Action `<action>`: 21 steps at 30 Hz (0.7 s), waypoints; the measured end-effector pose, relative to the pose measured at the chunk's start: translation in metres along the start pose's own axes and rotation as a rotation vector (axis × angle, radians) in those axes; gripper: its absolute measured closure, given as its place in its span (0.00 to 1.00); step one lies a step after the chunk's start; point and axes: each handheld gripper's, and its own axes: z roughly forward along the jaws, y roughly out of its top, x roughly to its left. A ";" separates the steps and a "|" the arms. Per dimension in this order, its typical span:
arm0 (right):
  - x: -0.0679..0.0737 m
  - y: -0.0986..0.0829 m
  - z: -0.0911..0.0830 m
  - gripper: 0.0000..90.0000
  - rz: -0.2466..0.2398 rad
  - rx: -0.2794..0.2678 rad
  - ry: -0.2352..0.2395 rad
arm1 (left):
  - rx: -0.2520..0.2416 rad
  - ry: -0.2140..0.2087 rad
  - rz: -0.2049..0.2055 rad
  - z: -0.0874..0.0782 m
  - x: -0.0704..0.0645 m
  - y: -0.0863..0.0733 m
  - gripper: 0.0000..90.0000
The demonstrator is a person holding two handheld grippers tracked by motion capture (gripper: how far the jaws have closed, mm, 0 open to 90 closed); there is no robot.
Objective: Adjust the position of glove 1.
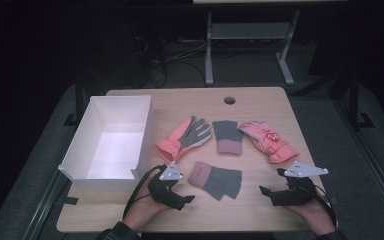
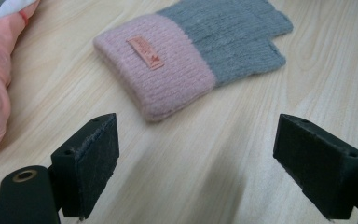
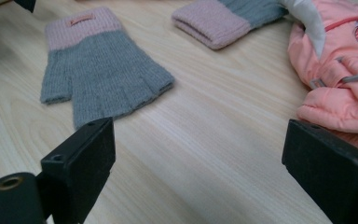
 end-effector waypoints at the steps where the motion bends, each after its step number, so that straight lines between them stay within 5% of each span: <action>1: 0.000 0.000 0.000 0.10 0.000 0.000 0.000 | 0.000 0.000 0.000 0.000 0.000 0.000 0.16; 5: -0.002 -0.002 0.000 0.10 0.006 0.004 0.001 | 0.009 -0.013 -0.002 0.001 -0.001 0.002 0.19; 9: -0.004 -0.003 0.001 0.10 0.018 0.013 0.013 | 0.009 -0.026 -0.020 0.001 0.002 0.007 0.34; 20: -0.002 -0.002 0.000 0.11 0.044 0.002 0.018 | 0.045 -0.064 -0.006 0.008 0.002 0.024 0.99; 21: -0.001 -0.002 0.000 0.11 0.050 0.001 0.018 | 0.044 -0.063 -0.008 0.009 0.003 0.025 1.00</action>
